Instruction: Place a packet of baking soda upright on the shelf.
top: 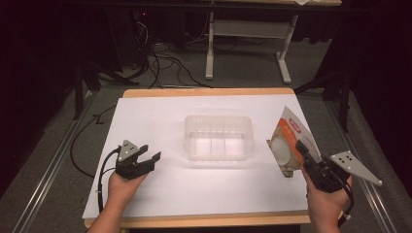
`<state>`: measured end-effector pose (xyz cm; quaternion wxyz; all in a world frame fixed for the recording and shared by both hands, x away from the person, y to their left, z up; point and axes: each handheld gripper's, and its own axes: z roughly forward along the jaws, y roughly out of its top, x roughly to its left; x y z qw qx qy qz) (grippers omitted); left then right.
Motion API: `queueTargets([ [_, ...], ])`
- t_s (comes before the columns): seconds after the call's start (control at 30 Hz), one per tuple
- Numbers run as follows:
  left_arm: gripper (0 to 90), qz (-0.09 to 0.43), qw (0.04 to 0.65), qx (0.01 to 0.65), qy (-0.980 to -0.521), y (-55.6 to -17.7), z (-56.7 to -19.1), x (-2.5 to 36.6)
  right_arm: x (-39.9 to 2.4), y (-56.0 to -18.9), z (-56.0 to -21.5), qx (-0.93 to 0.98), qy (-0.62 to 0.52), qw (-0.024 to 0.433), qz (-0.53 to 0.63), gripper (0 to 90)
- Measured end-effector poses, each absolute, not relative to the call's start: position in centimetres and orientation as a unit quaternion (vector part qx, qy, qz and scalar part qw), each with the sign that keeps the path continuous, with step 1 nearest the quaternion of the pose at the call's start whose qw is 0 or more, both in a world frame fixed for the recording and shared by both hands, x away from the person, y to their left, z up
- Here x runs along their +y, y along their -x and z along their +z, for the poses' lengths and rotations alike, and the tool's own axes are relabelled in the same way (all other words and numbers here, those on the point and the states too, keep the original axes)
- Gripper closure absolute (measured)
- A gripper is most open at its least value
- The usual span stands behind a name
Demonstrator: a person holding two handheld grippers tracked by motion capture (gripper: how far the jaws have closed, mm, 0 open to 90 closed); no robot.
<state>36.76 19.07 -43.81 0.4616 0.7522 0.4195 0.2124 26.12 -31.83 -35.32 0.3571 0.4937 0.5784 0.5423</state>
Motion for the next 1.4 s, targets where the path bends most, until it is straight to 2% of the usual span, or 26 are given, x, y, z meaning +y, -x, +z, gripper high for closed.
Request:
queueTargets([
  [0.43, 43.9, 0.217, 0.467, 0.428, -0.743, -36.6, -43.6, 19.5, -26.8, -28.2, -31.2, 0.596, -0.462, 0.344, 0.559, 90.0],
  [0.77, 44.0, 0.218, 0.472, 0.432, -0.737, -36.5, -43.4, 19.7, -23.4, -30.2, -31.2, 0.606, -0.457, 0.327, 0.563, 90.0],
  [1.4, 44.0, 0.222, 0.475, 0.429, -0.736, -36.4, -43.3, 19.7, -18.1, -34.2, -33.3, 0.621, -0.458, 0.298, 0.562, 90.0],
])
